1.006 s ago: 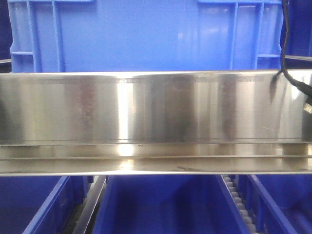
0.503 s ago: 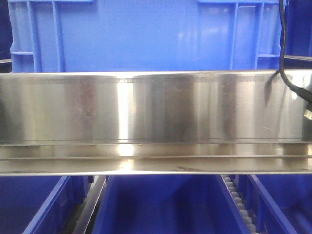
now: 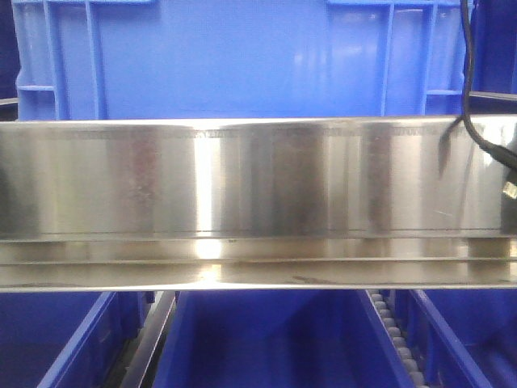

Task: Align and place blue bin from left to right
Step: 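Close both grippers on the blue bin's near rim, then lift the blue bin with both grippers and pull it off the shelf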

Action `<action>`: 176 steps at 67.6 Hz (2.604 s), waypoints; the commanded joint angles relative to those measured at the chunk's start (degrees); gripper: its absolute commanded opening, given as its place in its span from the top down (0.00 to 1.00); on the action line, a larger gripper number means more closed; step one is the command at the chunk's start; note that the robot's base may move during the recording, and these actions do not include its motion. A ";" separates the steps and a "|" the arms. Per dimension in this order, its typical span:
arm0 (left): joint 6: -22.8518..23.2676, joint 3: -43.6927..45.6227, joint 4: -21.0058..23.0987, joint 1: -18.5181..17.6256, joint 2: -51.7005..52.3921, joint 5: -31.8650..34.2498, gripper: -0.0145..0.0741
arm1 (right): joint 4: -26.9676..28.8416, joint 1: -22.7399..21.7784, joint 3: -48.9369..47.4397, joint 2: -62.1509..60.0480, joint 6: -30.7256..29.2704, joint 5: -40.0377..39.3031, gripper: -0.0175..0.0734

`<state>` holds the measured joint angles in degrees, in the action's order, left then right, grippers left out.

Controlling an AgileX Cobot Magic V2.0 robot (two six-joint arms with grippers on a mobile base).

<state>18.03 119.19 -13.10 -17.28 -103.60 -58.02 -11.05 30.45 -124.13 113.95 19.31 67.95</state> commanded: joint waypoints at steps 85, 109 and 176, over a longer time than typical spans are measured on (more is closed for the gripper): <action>6.18 0.40 -6.74 -1.77 -8.30 1.40 0.51 | -0.79 0.02 -0.52 -0.37 0.11 -0.42 0.53; 6.18 0.40 -6.53 -1.77 -8.30 0.97 0.96 | -0.79 0.02 -0.52 -0.37 0.11 -0.30 0.90; 7.01 0.40 -6.84 -2.59 -5.27 -0.85 0.96 | -1.10 0.02 -5.85 -0.95 1.30 2.01 0.88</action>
<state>24.35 119.19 -18.96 -19.26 -111.42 -58.86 -10.44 30.67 -127.46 113.99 20.20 70.56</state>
